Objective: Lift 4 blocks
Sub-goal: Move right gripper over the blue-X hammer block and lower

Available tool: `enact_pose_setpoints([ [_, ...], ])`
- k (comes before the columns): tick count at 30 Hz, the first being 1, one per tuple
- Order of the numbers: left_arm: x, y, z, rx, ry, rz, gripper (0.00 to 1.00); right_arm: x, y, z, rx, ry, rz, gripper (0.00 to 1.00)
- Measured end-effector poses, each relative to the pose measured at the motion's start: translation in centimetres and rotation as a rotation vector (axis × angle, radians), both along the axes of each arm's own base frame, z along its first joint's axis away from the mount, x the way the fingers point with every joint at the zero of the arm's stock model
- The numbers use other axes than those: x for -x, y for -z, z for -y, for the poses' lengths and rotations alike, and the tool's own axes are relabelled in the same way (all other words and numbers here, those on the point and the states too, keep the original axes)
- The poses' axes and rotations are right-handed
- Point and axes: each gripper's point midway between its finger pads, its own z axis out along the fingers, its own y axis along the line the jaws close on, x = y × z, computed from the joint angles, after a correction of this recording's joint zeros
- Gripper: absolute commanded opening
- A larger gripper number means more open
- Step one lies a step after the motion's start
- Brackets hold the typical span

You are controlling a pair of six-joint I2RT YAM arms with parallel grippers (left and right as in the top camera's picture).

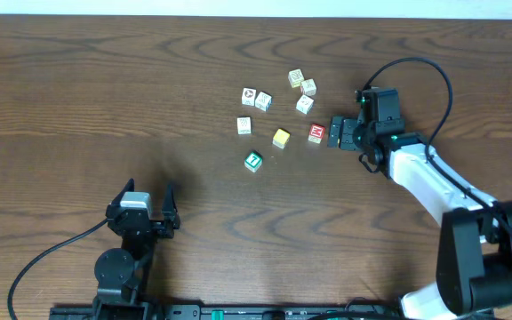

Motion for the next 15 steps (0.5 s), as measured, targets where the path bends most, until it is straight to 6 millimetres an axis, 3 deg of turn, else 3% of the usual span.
enact_pose_setpoints([
  [8, 0.0, 0.0, 0.0, 0.000, 0.000, 0.000, 0.73, -0.7, 2.0, -0.1, -0.011, 0.026, -0.012, 0.86],
  [15, 0.0, 0.0, 0.0, 0.000, 0.000, 0.000, 0.73, -1.1, 3.0, -0.1, -0.018, 0.037, -0.012, 0.84],
])
